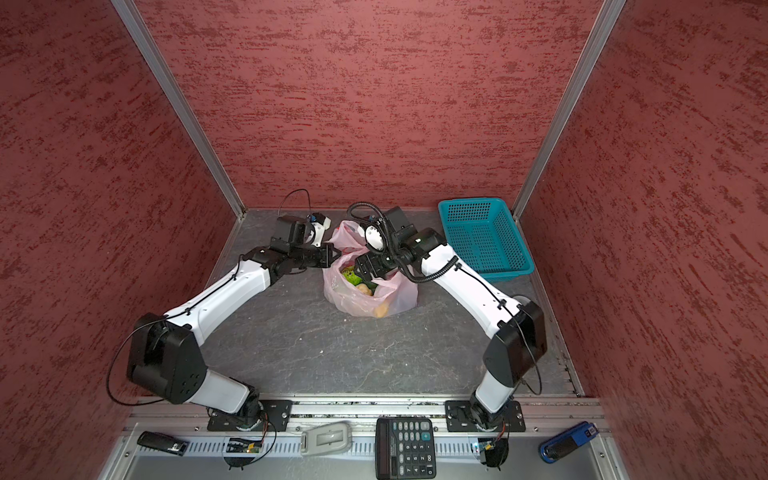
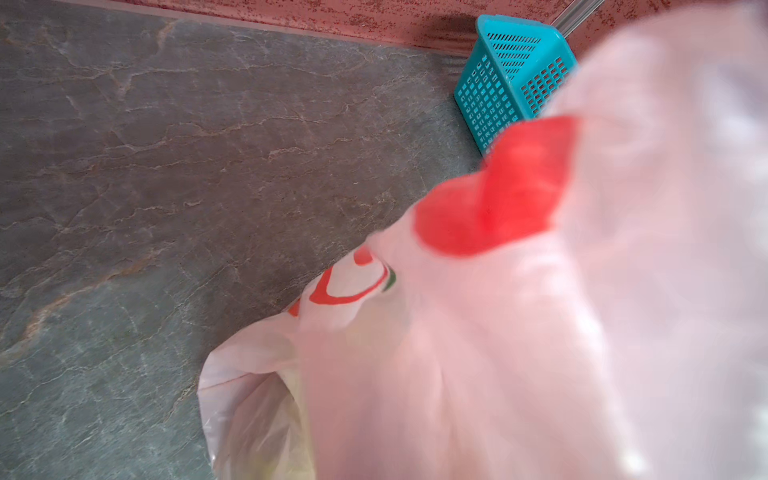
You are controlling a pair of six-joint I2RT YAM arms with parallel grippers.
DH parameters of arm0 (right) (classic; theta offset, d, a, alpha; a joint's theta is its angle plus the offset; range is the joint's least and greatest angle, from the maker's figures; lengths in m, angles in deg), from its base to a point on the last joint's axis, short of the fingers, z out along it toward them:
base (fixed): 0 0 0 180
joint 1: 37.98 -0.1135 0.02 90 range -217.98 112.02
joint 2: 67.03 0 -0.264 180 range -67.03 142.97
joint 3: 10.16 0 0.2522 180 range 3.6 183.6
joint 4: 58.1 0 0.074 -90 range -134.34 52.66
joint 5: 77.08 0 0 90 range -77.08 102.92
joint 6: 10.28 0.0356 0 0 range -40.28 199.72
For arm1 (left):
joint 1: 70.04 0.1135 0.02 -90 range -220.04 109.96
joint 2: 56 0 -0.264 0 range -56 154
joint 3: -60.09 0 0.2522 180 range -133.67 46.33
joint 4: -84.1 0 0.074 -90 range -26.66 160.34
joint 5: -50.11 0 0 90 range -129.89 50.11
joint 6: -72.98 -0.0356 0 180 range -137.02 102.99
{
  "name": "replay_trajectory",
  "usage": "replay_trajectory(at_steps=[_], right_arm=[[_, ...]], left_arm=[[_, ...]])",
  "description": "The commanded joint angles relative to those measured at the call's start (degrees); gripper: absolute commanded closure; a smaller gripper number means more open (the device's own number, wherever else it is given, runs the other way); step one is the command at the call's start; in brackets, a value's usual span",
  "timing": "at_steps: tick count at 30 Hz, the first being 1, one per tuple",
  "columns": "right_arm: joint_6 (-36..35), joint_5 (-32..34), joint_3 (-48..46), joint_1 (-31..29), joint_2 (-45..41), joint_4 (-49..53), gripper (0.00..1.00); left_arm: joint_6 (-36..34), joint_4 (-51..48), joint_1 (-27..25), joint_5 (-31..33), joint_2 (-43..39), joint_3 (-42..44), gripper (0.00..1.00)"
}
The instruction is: Untie the knot of the plastic bag and take out the fruit
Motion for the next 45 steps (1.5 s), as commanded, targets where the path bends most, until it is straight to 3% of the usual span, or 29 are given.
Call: replay_trajectory(at_steps=[1,6,10,14,20,24,27,30,35,38,45], right_arm=[[1.8,-4.3,4.0,-0.2,2.9,1.1,0.20],[5.8,-7.6,9.9,0.2,5.7,5.2,0.06],[9.2,-9.2,11.0,0.2,5.8,4.3,0.10],[11.2,-2.4,5.1,0.2,4.3,2.4,0.12],[15.0,20.0,-7.0,1.6,0.3,-5.1,0.07],[14.9,27.6,-9.4,5.8,-1.1,-4.7,0.04],[14.1,29.7,-10.0,8.9,-1.9,-1.1,0.03],[11.8,27.0,-9.5,10.0,-3.0,0.4,0.03],[10.0,9.1,-4.3,8.4,-3.3,3.3,0.02],[11.0,2.1,-1.5,8.0,-2.3,6.2,0.02],[15.6,-0.8,-5.1,6.2,-2.3,1.1,0.02]], left_arm=[[0.5,2.6,-0.3,-0.9,0.1,0.0,1.00],[1.0,3.1,-0.4,-0.7,-0.8,1.6,1.00],[1.4,3.4,-0.4,-0.8,-0.9,2.0,1.00],[1.7,4.0,0.3,-1.9,-1.3,1.8,1.00],[1.9,6.0,1.8,-6.1,-3.5,3.9,1.00],[1.2,4.9,2.1,-6.9,-4.4,6.1,1.00],[1.2,4.8,1.9,-7.2,-5.0,7.7,1.00],[1.8,5.4,0.8,-7.9,-5.3,8.1,1.00],[3.5,5.6,-0.4,-8.8,-4.5,5.3,1.00],[4.2,5.1,-0.2,-8.8,-4.1,3.7,1.00],[5.2,6.3,-0.1,-9.8,-3.9,3.5,1.00]])
